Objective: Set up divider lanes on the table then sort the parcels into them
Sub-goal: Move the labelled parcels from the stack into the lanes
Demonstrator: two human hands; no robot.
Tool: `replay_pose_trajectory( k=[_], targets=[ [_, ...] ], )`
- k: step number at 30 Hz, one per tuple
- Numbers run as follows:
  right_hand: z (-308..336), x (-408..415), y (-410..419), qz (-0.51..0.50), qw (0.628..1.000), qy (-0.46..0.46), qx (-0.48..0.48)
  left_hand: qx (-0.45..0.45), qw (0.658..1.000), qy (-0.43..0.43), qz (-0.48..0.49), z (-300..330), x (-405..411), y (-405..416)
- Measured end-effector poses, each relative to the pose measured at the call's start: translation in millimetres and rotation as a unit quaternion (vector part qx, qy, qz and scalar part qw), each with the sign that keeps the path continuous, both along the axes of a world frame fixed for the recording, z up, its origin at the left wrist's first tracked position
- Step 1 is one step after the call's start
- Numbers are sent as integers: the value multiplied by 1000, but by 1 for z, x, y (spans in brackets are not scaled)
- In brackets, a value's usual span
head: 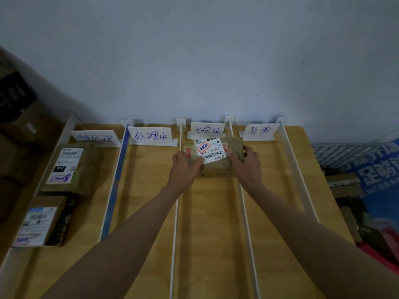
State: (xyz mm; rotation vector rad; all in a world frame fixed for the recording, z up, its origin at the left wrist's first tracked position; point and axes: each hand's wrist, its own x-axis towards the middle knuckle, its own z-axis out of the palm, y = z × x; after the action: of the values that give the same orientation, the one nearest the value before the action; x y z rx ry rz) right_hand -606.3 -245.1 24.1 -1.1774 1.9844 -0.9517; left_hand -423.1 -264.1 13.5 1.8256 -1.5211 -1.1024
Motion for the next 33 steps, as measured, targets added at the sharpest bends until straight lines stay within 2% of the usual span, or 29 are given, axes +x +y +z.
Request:
replay_pose_trajectory(
  k=[7,11,13,16,19,24,26,29,33],
  targets=[
    [-18,-8,-43,34,999,-2,6,19,999,22,39,-21,-3,-31],
    [-18,-15,-59,66,998,-25,0,11,1000,10,-12,-17,5,-38],
    [-13,-17,-62,83,996,-41,-8,-1,996,-51,-77,-15,8,-43],
    [-12,-22,-70,110,992,-58,-8,-19,969,-191,-154,-12,5,-43],
    [-18,-20,-76,121,991,-58,-1,-35,951,-267,-150,-11,-4,-37],
    [-31,1,-66,9,1000,0,-1,30,971,-236,-30,-15,-25,-25],
    [-39,12,-56,-3,999,-28,22,46,972,-229,10,-16,-34,-22],
    [-50,23,-46,13,990,-119,70,46,976,-213,21,-21,-44,-21],
    [-62,21,-47,46,992,-111,48,26,983,-180,-4,-36,-38,-19]
  ],
)
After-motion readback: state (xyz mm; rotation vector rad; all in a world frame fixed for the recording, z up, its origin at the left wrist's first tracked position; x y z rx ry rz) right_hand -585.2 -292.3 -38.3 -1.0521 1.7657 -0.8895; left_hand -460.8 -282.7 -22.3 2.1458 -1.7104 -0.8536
